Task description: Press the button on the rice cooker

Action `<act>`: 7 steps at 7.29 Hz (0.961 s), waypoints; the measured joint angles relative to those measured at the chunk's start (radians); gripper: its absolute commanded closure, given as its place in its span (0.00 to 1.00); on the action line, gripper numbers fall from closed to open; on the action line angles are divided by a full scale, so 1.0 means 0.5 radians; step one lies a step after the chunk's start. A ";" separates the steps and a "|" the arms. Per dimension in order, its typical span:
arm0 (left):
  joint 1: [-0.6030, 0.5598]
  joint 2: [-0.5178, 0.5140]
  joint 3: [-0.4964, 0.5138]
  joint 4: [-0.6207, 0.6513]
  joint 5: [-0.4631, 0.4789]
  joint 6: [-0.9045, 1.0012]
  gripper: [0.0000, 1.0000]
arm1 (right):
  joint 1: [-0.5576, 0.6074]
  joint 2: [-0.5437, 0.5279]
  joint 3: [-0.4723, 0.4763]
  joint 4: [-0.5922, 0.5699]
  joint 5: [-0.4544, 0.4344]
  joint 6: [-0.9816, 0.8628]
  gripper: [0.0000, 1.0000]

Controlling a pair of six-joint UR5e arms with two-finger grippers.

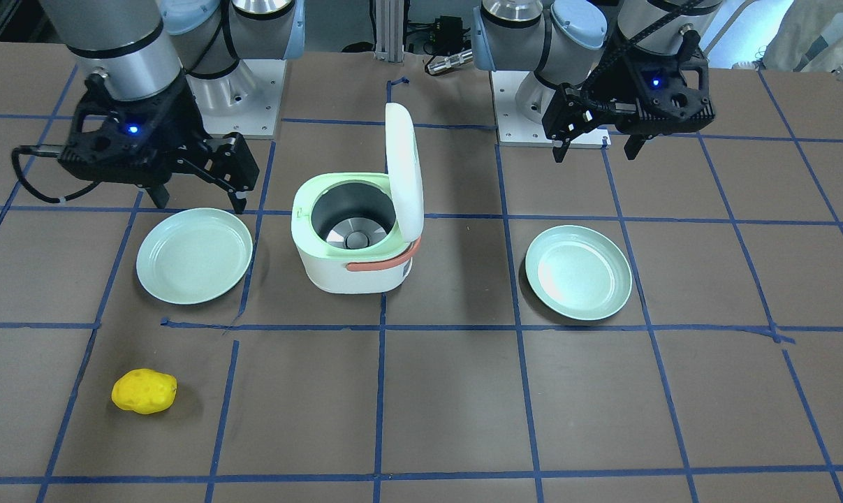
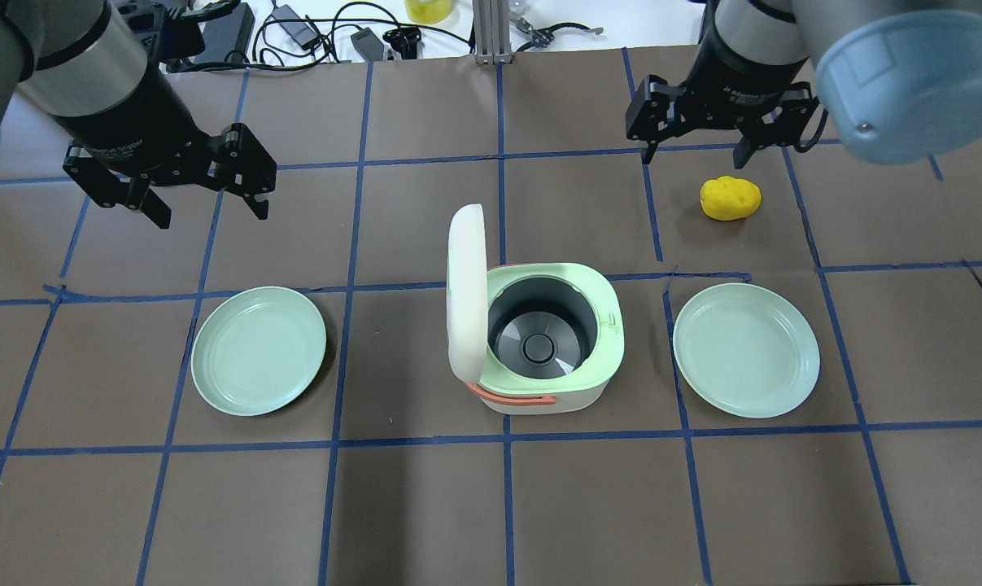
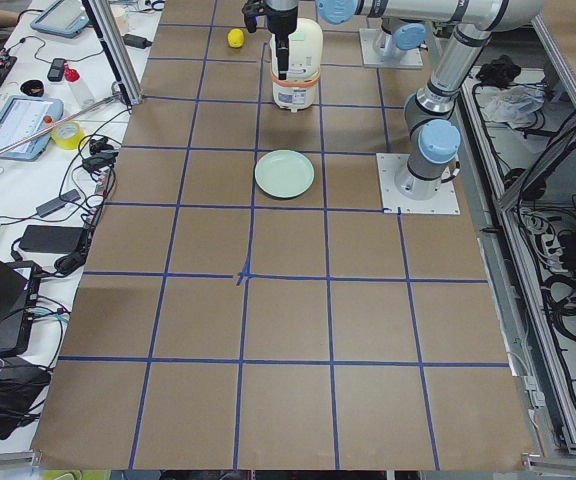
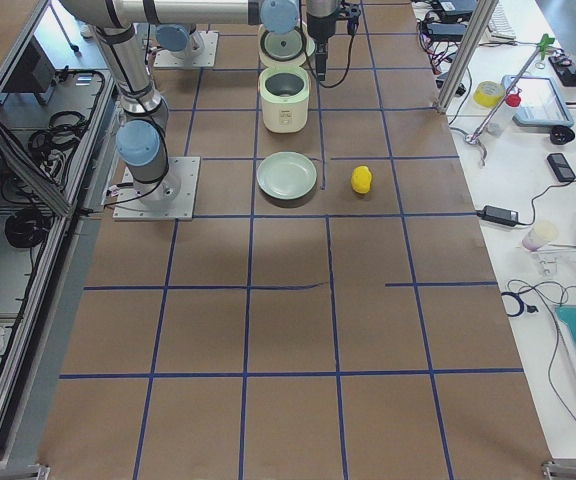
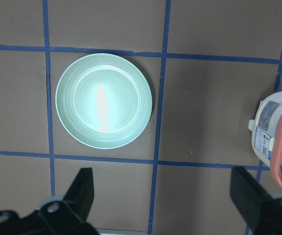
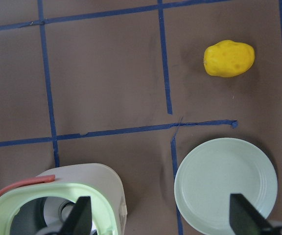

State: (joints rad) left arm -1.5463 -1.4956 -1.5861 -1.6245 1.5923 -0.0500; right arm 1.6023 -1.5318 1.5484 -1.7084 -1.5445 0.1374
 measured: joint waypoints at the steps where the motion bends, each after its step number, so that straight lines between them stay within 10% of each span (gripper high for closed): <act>1: 0.000 0.000 0.000 0.000 0.000 0.000 0.00 | -0.064 -0.001 -0.042 0.010 -0.004 -0.037 0.00; 7: 0.000 0.000 0.000 0.000 0.000 0.001 0.00 | -0.162 -0.007 -0.095 0.068 0.008 -0.235 0.00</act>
State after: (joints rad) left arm -1.5463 -1.4956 -1.5861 -1.6245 1.5923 -0.0494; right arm 1.5215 -1.5355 1.5008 -1.6747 -1.5405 0.0200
